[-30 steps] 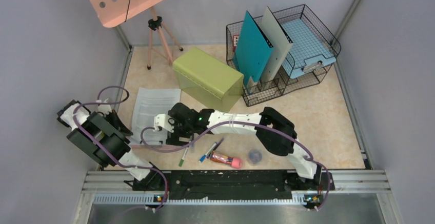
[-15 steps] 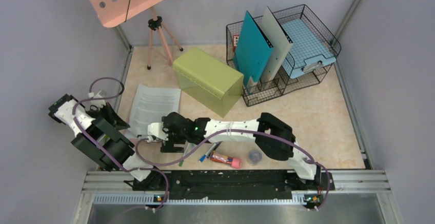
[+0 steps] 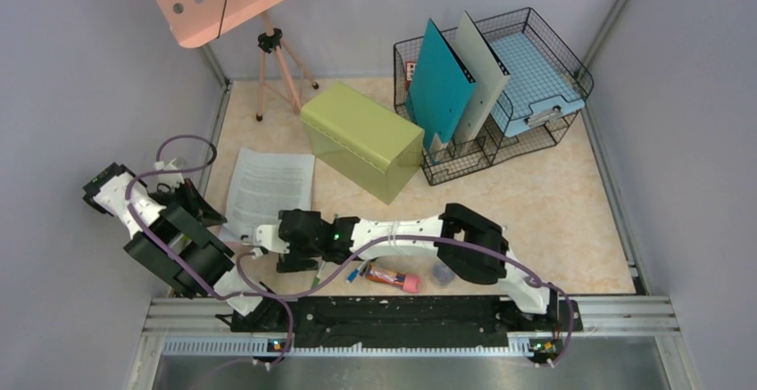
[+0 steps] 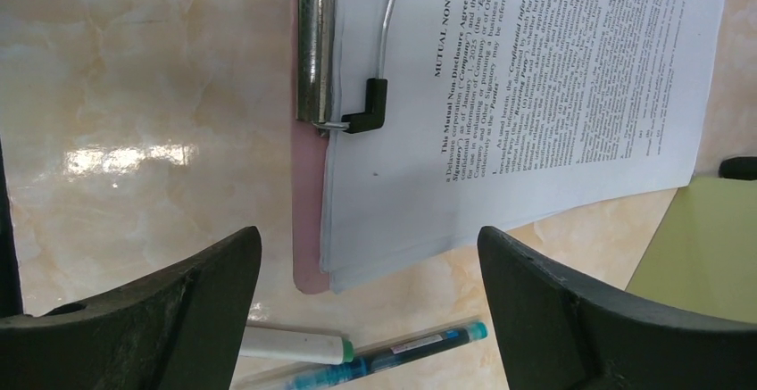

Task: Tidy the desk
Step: Pick up the folder from the corner of the board.

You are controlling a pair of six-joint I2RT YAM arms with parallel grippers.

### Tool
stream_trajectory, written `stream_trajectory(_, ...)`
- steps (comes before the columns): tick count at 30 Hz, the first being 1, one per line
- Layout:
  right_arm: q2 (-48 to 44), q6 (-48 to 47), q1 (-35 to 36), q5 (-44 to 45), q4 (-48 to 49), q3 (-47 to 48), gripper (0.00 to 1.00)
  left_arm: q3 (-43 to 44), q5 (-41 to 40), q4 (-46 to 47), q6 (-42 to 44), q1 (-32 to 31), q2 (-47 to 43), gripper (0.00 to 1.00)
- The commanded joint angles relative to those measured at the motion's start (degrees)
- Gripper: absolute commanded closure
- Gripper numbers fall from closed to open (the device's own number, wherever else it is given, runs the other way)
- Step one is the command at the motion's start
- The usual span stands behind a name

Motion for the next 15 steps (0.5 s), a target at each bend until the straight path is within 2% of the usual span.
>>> stream_trajectory(1,1.6,-0.5,1.7,4.0,3.0,2.3,0.11,2.1,2.0,-2.5,0.4,0.3,-1.4,1.00)
stream_trajectory(15,6.4,-2.6,2.9,11.6,5.2,5.3,0.14,2.6,1.4,-3.7,1.3,0.3,-1.3,1.00)
